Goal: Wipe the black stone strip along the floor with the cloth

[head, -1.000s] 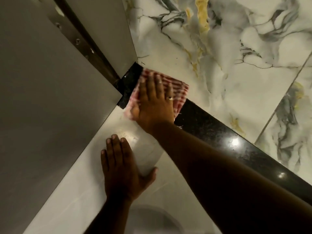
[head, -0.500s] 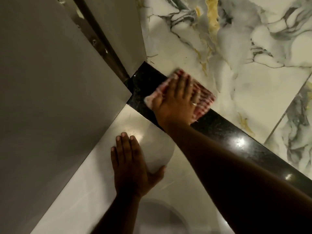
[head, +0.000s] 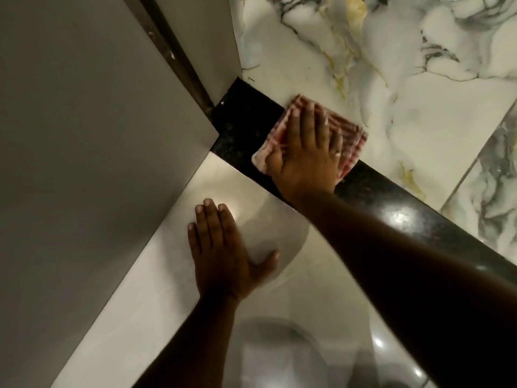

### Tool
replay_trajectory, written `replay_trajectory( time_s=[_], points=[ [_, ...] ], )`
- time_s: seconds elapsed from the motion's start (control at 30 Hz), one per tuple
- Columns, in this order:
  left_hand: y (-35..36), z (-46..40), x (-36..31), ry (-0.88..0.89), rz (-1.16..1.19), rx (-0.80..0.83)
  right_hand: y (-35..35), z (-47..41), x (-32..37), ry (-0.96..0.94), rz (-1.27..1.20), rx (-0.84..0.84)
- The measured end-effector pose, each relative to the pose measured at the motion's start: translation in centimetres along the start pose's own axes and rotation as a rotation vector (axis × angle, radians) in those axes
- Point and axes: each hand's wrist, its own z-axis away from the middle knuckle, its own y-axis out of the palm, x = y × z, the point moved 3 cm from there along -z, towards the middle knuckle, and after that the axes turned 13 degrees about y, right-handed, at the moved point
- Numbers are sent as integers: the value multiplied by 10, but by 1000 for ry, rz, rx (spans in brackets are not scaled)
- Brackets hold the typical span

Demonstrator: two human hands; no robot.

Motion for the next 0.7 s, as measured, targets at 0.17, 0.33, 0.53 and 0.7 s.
replay_trajectory(
  time_s=[0.17,0.33,0.53,0.7],
  points=[
    [3,1,0,4,-33,-29,6,46,-22,-556,156,90],
    [2,1,-4,20,-36,-72,-17,49,-150,208,-48,-50],
    [-4,3,-9,20,-82,-75,12,131,-141,-49,-20,4],
    [-3,10,-22,-12,-81,-51,2,163,-249,-381,102,-30]
  ],
)
